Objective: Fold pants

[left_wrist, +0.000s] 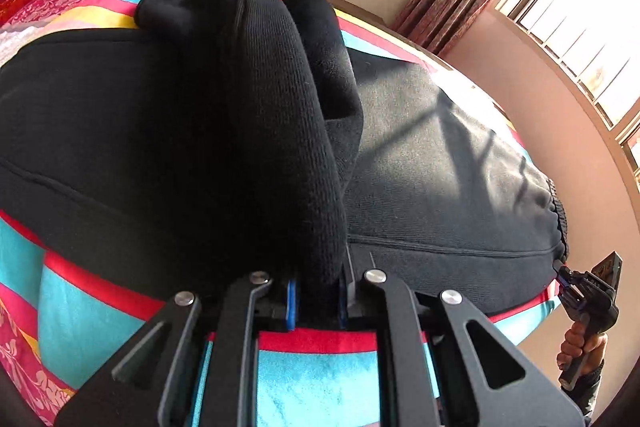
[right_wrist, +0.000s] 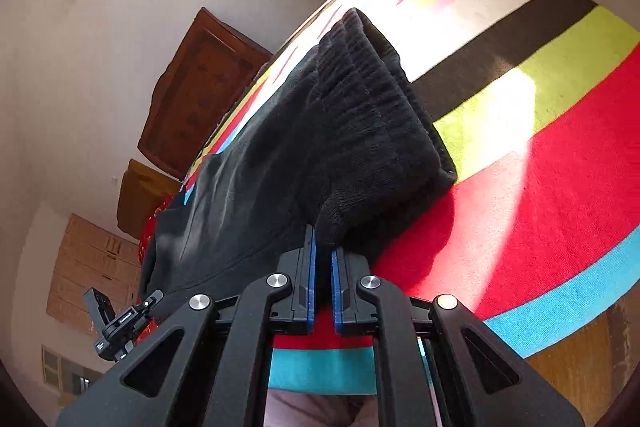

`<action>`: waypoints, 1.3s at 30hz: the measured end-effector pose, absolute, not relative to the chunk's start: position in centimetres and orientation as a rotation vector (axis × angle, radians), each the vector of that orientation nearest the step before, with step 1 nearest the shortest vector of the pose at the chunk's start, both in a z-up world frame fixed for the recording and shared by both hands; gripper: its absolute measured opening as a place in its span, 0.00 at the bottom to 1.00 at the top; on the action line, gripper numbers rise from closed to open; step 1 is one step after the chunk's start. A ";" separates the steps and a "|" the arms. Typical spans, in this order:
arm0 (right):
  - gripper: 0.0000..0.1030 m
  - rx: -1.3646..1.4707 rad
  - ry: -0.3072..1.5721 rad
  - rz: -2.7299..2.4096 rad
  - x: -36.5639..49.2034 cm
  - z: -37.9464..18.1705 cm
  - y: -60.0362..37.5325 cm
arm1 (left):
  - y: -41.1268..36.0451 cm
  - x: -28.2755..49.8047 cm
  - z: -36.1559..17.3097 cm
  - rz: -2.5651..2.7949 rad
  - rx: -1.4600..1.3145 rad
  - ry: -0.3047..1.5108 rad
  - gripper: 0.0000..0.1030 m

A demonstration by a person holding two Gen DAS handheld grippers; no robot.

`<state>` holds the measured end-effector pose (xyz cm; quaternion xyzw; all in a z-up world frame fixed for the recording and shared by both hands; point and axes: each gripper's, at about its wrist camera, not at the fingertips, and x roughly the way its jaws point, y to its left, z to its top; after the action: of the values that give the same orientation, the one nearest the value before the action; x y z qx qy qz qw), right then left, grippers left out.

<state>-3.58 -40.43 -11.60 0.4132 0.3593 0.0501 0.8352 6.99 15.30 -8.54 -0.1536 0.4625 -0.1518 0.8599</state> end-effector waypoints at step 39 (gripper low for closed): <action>0.05 0.771 0.859 0.321 -3.0 -12.4 -31.0 | 13.5 3.5 -10.2 -0.425 -0.412 0.949 0.19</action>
<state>-3.01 -31.00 -12.37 0.3627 0.4045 0.1510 0.8258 3.53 13.55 -10.17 -0.1952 0.4503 -0.2017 0.8476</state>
